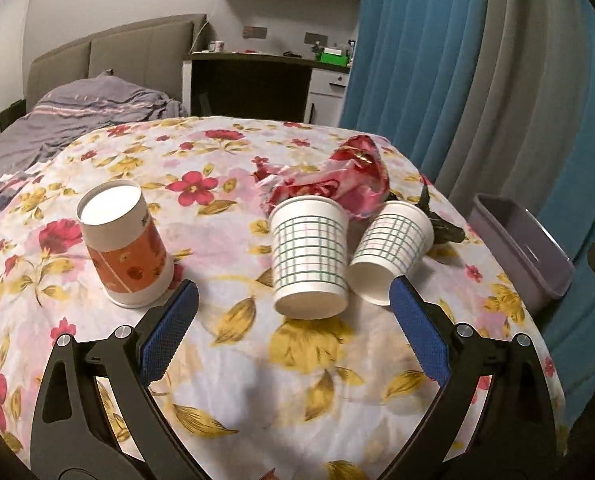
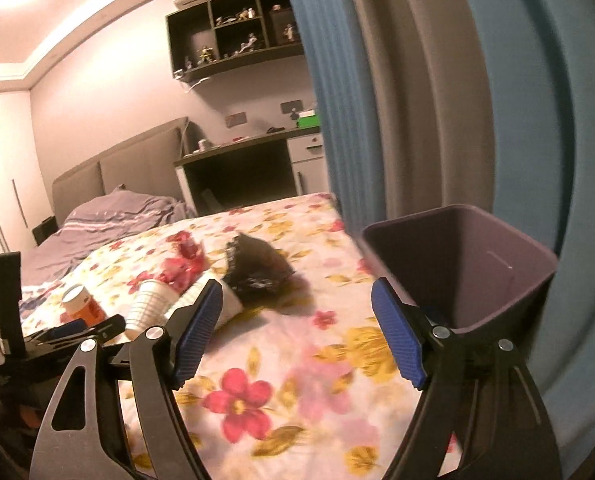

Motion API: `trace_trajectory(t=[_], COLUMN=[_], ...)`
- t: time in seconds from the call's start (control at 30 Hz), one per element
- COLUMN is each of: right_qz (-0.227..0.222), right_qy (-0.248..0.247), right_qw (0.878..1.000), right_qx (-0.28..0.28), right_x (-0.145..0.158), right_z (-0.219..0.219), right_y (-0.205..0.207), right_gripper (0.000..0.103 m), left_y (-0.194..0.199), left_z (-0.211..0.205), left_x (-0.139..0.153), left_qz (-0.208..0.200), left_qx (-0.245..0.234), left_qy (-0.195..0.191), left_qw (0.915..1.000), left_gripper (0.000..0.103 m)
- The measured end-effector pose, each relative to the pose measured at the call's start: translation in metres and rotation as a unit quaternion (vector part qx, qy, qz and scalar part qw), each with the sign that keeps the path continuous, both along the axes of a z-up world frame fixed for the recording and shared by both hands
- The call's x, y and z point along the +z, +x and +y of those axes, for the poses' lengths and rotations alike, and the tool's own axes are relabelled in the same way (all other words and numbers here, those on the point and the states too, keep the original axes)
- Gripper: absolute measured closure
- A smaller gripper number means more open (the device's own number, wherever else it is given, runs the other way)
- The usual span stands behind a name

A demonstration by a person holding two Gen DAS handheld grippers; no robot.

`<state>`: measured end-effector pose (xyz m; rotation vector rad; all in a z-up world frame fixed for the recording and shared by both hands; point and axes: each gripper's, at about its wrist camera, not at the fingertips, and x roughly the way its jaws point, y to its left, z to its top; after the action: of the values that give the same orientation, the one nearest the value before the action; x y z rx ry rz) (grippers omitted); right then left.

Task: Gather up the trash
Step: 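Move both tools back from the bin toward the green-checked cups, then grasp the green-checked paper cup with the left tool while the right tool grasps the red bag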

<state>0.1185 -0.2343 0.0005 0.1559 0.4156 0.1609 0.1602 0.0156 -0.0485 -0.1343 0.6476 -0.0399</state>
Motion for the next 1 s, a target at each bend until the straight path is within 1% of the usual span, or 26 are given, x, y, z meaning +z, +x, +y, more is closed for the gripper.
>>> trace_trajectory(t=[0.2,0.4,0.5,0.6,0.67,0.7,0.77,0.83,0.9,1.0], right_qz=[0.003,0.003,0.004,0.005,0.005,0.006,0.006,0.008,0.011,0.015], right_qy=[-0.007,-0.011,-0.013,-0.013,-0.012,-0.013,-0.017,-0.022,-0.024,-0.026], right_qw=[1.000,1.000,0.999,0.999,0.999,0.999,0.998,0.998,0.998,0.997], right_qx=[0.015,0.024,0.029,0.035,0.042,0.045,0.052,0.058,0.064,0.071], right_x=[-0.001,-0.001,-0.001,-0.001,-0.001,-0.001,-0.001,-0.001,-0.002,-0.003], right_z=[0.020,0.031,0.036,0.042,0.049,0.052,0.059,0.066,0.071,0.079], right_y=[0.005,0.013,0.021,0.029,0.034,0.037,0.041,0.046,0.051,0.059], right_gripper=[0.028,0.028,0.028,0.028,0.028,0.028,0.028,0.028,0.028,0.028], left_y=[0.020,0.045,0.055,0.064,0.070,0.071,0.072,0.071,0.068,0.055], left_z=[0.000,0.003,0.005,0.004,0.006,0.006,0.007,0.008,0.007,0.008], left_x=[-0.009,-0.019,-0.024,-0.028,-0.032,-0.033,-0.036,-0.036,-0.033,-0.022], left_qz=[0.017,0.032,0.041,0.055,0.067,0.071,0.075,0.073,0.062,0.038], left_qx=[-0.007,-0.013,-0.019,-0.030,-0.037,-0.042,-0.051,-0.059,-0.069,-0.071], left_qy=[-0.012,-0.020,-0.028,-0.039,-0.050,-0.055,-0.065,-0.071,-0.072,-0.057], left_qw=[0.9998,0.9992,0.9986,0.9973,0.9958,0.9951,0.9937,0.9931,0.9931,0.9951], left_gripper=[0.008,0.008,0.010,0.017,0.029,0.032,0.046,0.047,0.048,0.049])
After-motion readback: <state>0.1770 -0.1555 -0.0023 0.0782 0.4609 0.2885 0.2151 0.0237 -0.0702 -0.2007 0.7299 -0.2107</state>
